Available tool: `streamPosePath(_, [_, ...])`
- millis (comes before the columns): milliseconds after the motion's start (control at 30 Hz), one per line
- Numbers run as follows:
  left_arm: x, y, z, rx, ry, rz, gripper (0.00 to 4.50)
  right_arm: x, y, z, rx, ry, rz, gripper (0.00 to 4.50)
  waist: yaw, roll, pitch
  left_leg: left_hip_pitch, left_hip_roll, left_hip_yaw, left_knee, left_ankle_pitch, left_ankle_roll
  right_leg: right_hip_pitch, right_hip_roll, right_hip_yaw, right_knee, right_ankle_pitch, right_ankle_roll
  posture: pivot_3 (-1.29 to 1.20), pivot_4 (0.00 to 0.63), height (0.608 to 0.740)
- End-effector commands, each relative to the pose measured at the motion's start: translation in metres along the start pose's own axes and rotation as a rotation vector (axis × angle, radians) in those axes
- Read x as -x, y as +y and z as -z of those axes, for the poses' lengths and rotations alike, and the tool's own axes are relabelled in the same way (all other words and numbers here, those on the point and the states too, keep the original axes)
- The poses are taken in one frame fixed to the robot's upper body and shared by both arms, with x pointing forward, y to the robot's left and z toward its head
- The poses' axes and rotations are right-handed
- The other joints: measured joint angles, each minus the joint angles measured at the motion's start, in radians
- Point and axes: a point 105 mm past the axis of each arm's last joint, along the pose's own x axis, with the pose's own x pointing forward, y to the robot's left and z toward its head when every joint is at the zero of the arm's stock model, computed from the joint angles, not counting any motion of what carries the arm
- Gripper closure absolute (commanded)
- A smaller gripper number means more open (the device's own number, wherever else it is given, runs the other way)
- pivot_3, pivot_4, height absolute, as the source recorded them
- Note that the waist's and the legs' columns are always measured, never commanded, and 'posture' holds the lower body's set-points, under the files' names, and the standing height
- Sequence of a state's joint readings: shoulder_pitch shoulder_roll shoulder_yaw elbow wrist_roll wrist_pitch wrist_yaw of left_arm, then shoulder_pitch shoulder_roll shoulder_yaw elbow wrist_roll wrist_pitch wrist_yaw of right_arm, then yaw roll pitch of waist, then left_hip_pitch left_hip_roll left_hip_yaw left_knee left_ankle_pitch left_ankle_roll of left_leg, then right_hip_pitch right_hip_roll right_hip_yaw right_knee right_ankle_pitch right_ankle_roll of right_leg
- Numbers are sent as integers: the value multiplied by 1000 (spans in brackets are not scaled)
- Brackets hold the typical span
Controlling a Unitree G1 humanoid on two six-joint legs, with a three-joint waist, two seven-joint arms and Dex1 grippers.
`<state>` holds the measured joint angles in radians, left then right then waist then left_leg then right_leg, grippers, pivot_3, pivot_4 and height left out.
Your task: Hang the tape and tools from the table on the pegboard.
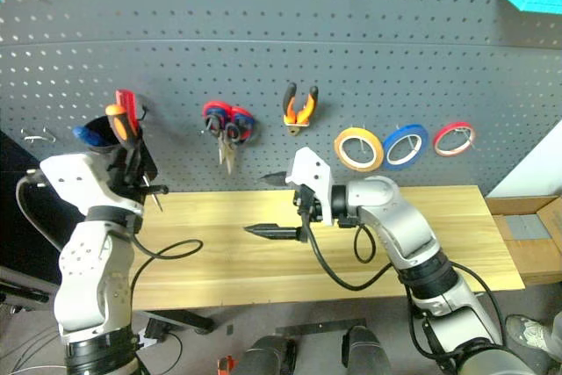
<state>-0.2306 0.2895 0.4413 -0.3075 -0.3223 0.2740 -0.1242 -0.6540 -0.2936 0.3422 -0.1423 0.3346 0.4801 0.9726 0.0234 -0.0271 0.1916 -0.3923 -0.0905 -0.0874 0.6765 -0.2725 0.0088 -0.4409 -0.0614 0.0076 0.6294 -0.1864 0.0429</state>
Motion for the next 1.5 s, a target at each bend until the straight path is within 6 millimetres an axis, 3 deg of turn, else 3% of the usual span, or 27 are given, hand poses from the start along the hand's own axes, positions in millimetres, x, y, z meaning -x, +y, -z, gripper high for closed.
streamPosePath(33, [-15, -8, -71, -18, -228, 58, 3988, -4, 1, -17, 69, -51, -35, 0, 3, -1, -1, 0, 0, 0, 0, 0, 0, 0, 0, 0, 0, 0, 0, 113, 124, 740])
streamPosePath(200, [-36, -9, -128, -75, -390, 83, 3988, -6, 0, -19, 88, -52, -46, 0, 9, -4, -3, -1, -1, -1, 0, 0, 0, 0, 3, 0, -1, 0, 0, 108, 119, 740])
streamPosePath(300, [-45, -1, -140, -94, -422, 55, 3988, -6, 0, -20, 97, -51, -49, 0, 6, -4, -3, -1, -1, 0, 0, 0, -1, 0, 4, 0, 0, 0, 0, 104, 119, 740])
streamPosePath(467, [-57, 24, -133, -191, -416, -44, 3988, -7, 0, -23, 104, -60, -40, 0, 0, -4, -3, 0, 0, 1, 0, 0, -2, -1, 5, 2, 1, 0, 0, 99, 126, 740])
streamPosePath(600, [-69, 36, -110, -230, -374, -78, 3988, -8, -1, -23, 109, -56, -25, 0, 2, -4, -3, 0, 0, 1, 0, 0, -2, -1, 6, 2, 0, 0, 0, 93, 130, 740])
streamPosePath(833, [-74, 40, -80, -216, -328, -99, 3988, -8, -2, -26, 115, -58, -8, 0, 3, -4, -3, 0, 0, 0, 0, 0, -2, -1, 5, 2, 0, 0, 0, 77, 137, 740])
streamPosePath(1133, [-74, 33, -71, -171, -304, -57, 3988, -9, -2, -26, 123, -52, -9, 0, 1, -4, -3, 0, 0, 1, 0, 0, -2, -1, 5, 2, 1, 0, 0, 78, 129, 740])
streamPosePath(1367, [-68, 41, -78, -229, -300, -95, 1592, -5, -8, -27, 124, -55, 15, 0, 1, -4, -3, 0, 0, 1, 0, 0, -2, -1, 5, 2, 1, 0, 0, 90, 119, 740])
streamPosePath(1500, [-55, 26, -82, -235, -308, 30, 278, 9, -22, -20, 124, -23, 71, 0, 1, -5, -4, 0, 0, 1, 0, 0, -2, -1, 5, 3, 1, 0, 0, 78, 111, 740])
